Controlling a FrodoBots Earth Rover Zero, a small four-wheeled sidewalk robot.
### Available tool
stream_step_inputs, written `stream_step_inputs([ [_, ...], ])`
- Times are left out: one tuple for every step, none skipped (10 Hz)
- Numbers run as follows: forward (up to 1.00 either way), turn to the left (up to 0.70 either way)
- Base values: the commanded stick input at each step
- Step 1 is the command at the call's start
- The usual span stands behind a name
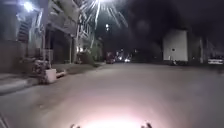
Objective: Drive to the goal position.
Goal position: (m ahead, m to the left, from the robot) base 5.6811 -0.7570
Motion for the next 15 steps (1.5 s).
stream_step_inputs([
  [0.70, 0.00],
  [0.70, 0.00],
  [0.70, 0.00],
  [0.70, 0.00],
  [0.70, 0.00],
  [0.70, 0.00],
  [0.70, 0.00],
  [0.70, 0.00],
  [0.70, 0.00],
  [0.70, 0.00],
  [0.70, 0.00],
  [0.70, 0.00],
  [0.70, 0.00],
  [0.70, 0.00],
  [0.70, 0.00],
])
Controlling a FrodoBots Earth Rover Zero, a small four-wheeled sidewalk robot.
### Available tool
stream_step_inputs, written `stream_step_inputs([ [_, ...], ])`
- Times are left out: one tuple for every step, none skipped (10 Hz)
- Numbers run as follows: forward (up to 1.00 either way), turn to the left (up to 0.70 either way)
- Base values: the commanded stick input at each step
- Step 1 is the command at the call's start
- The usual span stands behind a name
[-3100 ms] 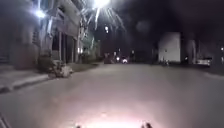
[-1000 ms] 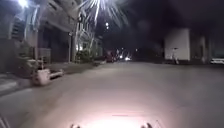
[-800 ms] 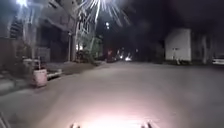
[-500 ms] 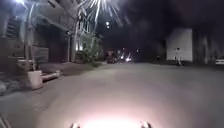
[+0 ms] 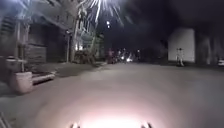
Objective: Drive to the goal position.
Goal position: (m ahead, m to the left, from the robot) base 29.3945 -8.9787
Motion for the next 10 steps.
stream_step_inputs([
  [0.70, 0.00],
  [0.70, 0.00],
  [0.70, 0.00],
  [0.70, 0.00],
  [0.70, 0.00],
  [0.70, 0.00],
  [0.70, 0.00],
  [0.70, 0.00],
  [0.70, 0.00],
  [0.70, 0.00],
])
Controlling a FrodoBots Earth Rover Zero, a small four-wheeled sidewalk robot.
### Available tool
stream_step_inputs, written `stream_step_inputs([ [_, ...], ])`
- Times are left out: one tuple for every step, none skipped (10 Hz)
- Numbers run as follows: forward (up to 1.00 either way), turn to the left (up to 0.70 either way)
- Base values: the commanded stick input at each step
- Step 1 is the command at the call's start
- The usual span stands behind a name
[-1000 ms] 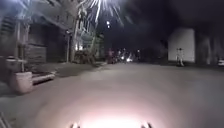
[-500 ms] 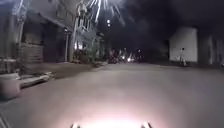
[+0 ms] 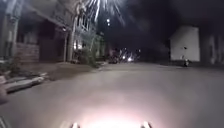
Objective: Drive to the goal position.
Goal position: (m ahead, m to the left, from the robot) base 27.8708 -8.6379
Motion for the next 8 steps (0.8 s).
stream_step_inputs([
  [0.70, 0.00],
  [0.70, 0.00],
  [0.70, 0.00],
  [0.70, -0.07],
  [0.70, -0.25],
  [0.70, -0.27],
  [0.70, -0.09],
  [0.70, 0.00],
])
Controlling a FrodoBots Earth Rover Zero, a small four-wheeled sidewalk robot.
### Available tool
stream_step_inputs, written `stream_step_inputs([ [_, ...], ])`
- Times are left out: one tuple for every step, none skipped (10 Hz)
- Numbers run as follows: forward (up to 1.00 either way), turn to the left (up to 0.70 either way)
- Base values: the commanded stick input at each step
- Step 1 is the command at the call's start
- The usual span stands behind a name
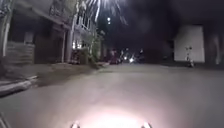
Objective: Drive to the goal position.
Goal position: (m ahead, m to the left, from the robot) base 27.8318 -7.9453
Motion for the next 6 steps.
stream_step_inputs([
  [0.70, 0.00],
  [0.70, 0.00],
  [0.70, 0.00],
  [0.70, 0.00],
  [0.70, 0.00],
  [0.70, 0.00],
])
